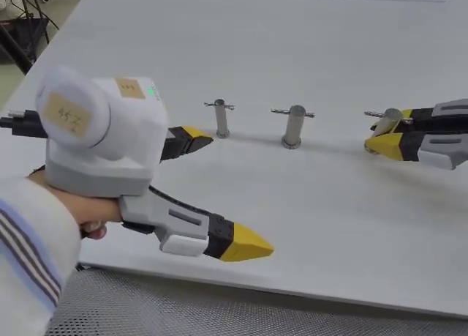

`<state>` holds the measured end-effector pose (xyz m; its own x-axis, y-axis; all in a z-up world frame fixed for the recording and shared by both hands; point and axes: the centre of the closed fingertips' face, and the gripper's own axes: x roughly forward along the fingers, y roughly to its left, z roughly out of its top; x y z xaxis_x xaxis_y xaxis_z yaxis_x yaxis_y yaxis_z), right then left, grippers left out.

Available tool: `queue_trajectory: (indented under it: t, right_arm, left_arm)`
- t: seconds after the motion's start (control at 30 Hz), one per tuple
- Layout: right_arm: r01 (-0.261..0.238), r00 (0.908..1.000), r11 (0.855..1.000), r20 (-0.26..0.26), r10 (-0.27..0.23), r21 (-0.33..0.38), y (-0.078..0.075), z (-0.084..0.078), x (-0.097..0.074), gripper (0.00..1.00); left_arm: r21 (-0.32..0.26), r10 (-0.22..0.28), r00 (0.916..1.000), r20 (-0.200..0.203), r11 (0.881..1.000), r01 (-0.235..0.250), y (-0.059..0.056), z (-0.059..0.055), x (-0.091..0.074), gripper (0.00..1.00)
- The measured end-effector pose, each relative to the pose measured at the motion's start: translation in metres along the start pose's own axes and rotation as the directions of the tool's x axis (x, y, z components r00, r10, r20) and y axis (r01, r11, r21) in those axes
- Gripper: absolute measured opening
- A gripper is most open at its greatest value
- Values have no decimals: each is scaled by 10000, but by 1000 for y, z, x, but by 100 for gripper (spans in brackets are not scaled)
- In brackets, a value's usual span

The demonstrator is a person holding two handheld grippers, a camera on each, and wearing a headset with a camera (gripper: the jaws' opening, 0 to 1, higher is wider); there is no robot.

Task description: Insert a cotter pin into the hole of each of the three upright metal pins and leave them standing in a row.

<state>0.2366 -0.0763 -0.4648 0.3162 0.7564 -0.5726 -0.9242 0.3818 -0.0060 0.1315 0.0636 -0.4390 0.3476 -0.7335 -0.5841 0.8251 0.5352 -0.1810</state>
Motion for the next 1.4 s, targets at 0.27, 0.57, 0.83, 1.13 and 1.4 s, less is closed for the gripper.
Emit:
queue_trajectory:
  t: [0.27,0.57,0.83,1.13,1.4]
  right_arm:
    - [-69,9998,9998,-169,66,-197,-1,-5,4,8]
    - [52,9999,9999,-144,-54,-155,-4,-13,5,9]
    - [291,9987,9982,403,-312,529,-10,-2,5,17]
    - [938,9925,9825,627,-1050,1608,-3,25,-21,43]
    - [1483,9790,9484,940,-1808,2803,22,31,-37,63]
  left_arm:
    - [-96,4,10000,28,10000,-4,0,2,-1,99]
    - [-144,39,10000,18,9999,-38,-1,0,-3,99]
    - [-230,159,9998,79,9996,-157,2,0,-5,99]
    - [-607,157,9985,527,9981,-125,1,8,-11,99]
    - [-836,337,9950,942,9962,-259,9,15,-21,99]
